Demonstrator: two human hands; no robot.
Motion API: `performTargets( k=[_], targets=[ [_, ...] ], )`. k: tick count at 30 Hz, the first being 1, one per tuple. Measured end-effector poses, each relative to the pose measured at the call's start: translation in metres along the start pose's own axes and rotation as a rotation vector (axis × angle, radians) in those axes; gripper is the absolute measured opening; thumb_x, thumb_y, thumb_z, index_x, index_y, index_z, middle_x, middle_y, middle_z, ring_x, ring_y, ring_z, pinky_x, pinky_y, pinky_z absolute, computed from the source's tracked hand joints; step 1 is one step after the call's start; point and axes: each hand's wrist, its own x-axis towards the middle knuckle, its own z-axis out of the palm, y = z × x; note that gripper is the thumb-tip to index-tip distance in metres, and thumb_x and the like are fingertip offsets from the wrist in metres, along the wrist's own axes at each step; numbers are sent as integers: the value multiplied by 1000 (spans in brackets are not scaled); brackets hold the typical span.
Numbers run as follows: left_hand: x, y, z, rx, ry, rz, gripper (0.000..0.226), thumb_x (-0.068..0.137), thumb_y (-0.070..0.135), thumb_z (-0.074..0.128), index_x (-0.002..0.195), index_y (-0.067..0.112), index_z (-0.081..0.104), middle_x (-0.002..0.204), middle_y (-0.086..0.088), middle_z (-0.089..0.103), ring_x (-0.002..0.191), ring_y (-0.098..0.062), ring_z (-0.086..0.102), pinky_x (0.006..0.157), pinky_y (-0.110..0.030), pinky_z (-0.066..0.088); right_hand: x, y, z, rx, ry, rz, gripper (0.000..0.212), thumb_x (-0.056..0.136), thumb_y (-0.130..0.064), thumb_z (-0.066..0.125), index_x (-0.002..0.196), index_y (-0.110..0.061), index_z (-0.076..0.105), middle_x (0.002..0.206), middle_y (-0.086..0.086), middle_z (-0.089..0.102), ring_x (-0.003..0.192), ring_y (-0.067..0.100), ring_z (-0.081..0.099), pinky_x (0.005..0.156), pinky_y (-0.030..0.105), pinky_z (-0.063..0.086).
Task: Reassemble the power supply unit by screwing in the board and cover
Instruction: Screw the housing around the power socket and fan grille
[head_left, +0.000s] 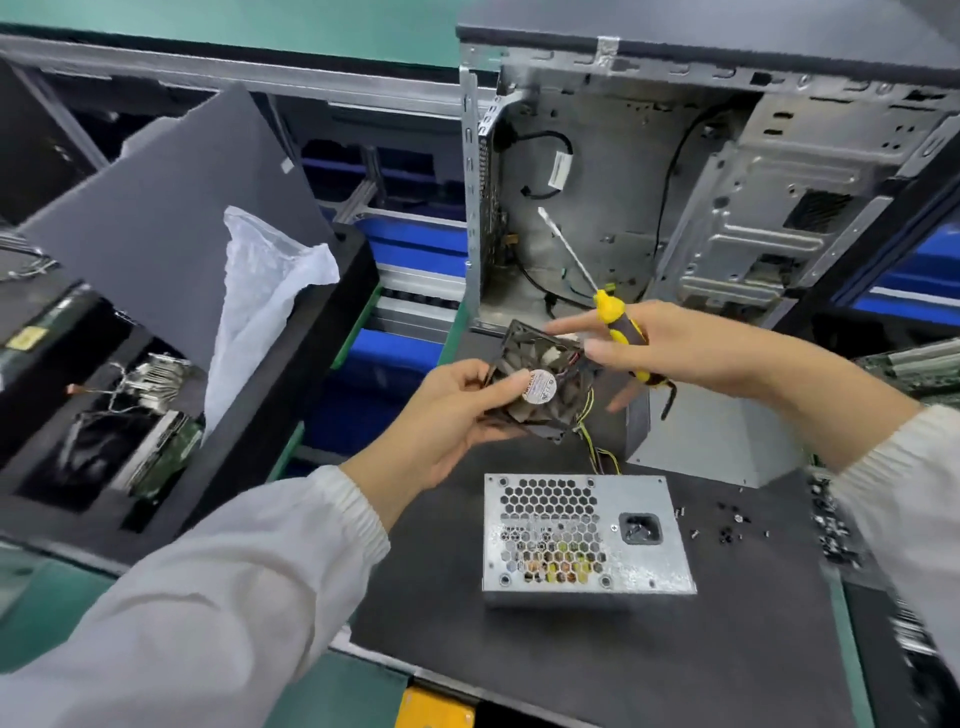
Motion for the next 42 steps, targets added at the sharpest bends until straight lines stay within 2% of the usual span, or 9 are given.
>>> performTargets(
  k=[3, 5, 9, 15, 19, 23, 28, 33, 42],
  targets=[
    [-10, -14, -4, 84, -6, -72, 60, 88, 28, 67, 128, -13, 50, 115, -16, 70, 109, -27, 67, 96, -38, 54, 12, -1, 16, -337, 68, -70, 36, 91, -34, 60, 125, -42, 57, 94, -9, 66, 77, 13, 64, 69, 39, 58],
    [-18, -23, -12, 235, 1, -129, 55, 92, 45, 60, 130, 5, 57, 123, -5, 68, 115, -19, 63, 103, -37, 48, 18, 6, 24, -316, 102, -54, 30, 92, -28, 60, 121, -34, 62, 79, -14, 65, 73, 17, 62, 75, 43, 56],
    [-37, -36, -23, 265, -16, -167, 65, 76, 59, 66, 124, 15, 61, 113, -1, 72, 104, -15, 68, 87, -33, 54, 18, 26, 36, -84, -64, 107, 27, 91, -18, 62, 116, -26, 66, 97, -5, 70, 87, 10, 67, 69, 22, 55],
    [-46, -39, -30, 384, -86, -155, 54, 79, 44, 74, 124, 21, 56, 106, -4, 75, 101, -21, 69, 97, -35, 50, 16, 36, 41, 105, -212, 209, 26, 92, -16, 60, 118, -18, 65, 103, 3, 70, 87, 14, 64, 68, 25, 53],
    [-54, -45, -28, 325, -184, -172, 54, 82, 37, 72, 128, 17, 54, 107, -11, 74, 100, -23, 70, 81, -26, 55, 7, 40, 45, 5, -312, 233, 24, 93, -24, 59, 116, -21, 67, 107, 1, 70, 94, 14, 64, 79, 25, 50],
    [-60, -48, -25, 241, -162, -164, 45, 81, 37, 70, 118, 13, 61, 96, -4, 75, 86, -17, 72, 77, -30, 57, -5, 35, 47, -91, -304, 178, 23, 94, -31, 57, 113, -23, 68, 106, -10, 70, 95, 5, 64, 79, 14, 48],
    [-63, -48, -25, 154, -250, -213, 50, 85, 14, 70, 131, 7, 52, 122, -13, 68, 111, -30, 66, 84, -36, 58, -8, 36, 52, -152, -234, 124, 27, 93, -33, 59, 112, -17, 68, 110, 6, 68, 104, 21, 61, 96, 33, 45],
    [-67, -46, -27, 68, -304, -218, 53, 93, 10, 58, 142, 18, 42, 132, -12, 63, 122, -29, 60, 96, -39, 53, -2, 39, 56, -24, -209, 171, 24, 93, -22, 60, 109, -8, 70, 107, 3, 71, 102, 18, 65, 93, 27, 49],
    [-72, -52, -21, 190, -223, -91, 39, 98, 13, 53, 137, 11, 53, 127, -10, 66, 119, -26, 62, 97, -33, 52, 6, 43, 58, -58, -156, 145, 22, 88, -28, 64, 102, -14, 74, 102, 0, 73, 100, 19, 67, 96, 35, 49]
  ],
)
